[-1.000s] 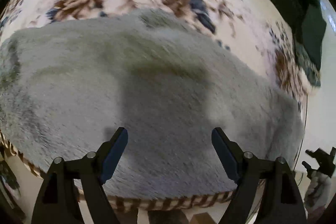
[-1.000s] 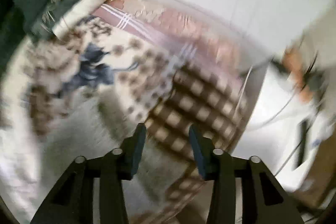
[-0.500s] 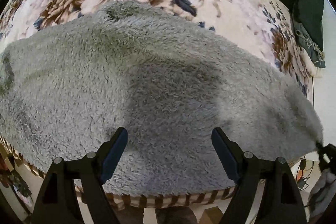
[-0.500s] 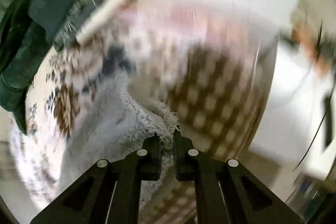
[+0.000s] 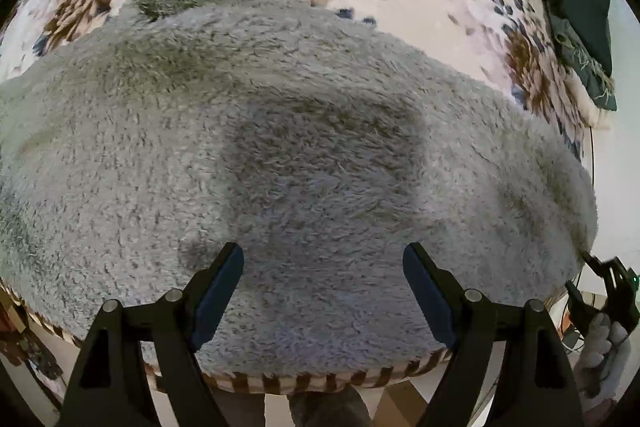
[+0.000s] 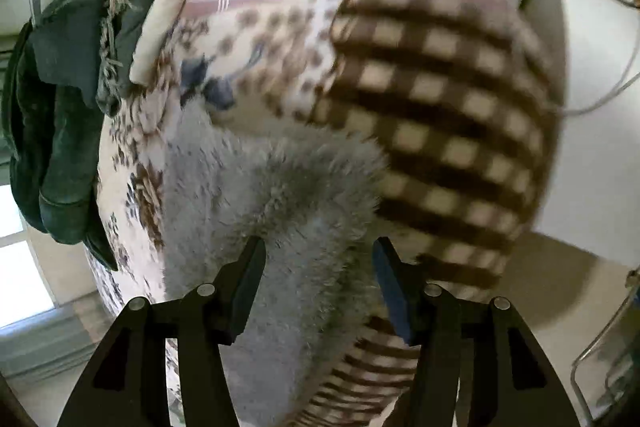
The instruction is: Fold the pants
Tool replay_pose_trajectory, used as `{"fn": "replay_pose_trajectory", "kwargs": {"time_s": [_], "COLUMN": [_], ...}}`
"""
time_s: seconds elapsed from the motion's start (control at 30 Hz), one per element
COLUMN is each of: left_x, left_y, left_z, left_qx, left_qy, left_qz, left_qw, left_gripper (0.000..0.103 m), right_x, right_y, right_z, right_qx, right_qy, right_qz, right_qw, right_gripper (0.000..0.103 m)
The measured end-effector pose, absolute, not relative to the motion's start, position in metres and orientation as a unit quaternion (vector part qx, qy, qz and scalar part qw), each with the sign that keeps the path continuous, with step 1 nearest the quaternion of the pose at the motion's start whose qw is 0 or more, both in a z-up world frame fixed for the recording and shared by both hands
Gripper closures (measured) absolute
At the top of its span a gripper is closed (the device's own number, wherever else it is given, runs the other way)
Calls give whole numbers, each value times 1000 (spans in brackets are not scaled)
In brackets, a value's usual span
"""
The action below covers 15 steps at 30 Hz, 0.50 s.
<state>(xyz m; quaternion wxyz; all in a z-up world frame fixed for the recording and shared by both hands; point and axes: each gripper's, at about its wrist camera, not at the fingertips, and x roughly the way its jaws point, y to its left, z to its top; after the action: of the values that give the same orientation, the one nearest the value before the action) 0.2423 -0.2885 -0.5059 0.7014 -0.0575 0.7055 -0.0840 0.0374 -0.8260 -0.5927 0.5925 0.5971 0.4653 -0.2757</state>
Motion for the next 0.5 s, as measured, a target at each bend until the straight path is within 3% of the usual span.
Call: {"fn": "replay_pose_trajectory", "kwargs": {"time_s": [0.03, 0.1, 0.17, 0.27, 0.4, 0.5], "left_x": [242, 241, 240, 239, 240, 242], "left_y": [-289, -290, -289, -287, -285, -277], "left_z": [-506, -506, -504, -506, -507, -501], "left_qx": [-56, -52, -49, -47, -60, -63], "left_qy": [707, 708, 707, 709, 710, 703], "left_qz": [-85, -87, -91, -92, -86, -84], "left_qw": [700, 699, 700, 698, 696, 703], "left_gripper": [22, 22, 22, 22, 22, 22], "right_x": [46, 54, 57, 53, 42, 50], "right_y": [-821, -817, -820, -829, -826, -807], "right_z": [-588, -562, -540, -570, -583, -558], "right_qx": [563, 507, 462, 509, 549, 519], "right_qy": [479, 460, 467, 524, 533, 531], "right_qz": [-294, -337, -364, -332, -316, -310], "right_qw": [606, 647, 660, 596, 560, 594], "right_gripper": [98, 98, 99, 97, 74, 67]}}
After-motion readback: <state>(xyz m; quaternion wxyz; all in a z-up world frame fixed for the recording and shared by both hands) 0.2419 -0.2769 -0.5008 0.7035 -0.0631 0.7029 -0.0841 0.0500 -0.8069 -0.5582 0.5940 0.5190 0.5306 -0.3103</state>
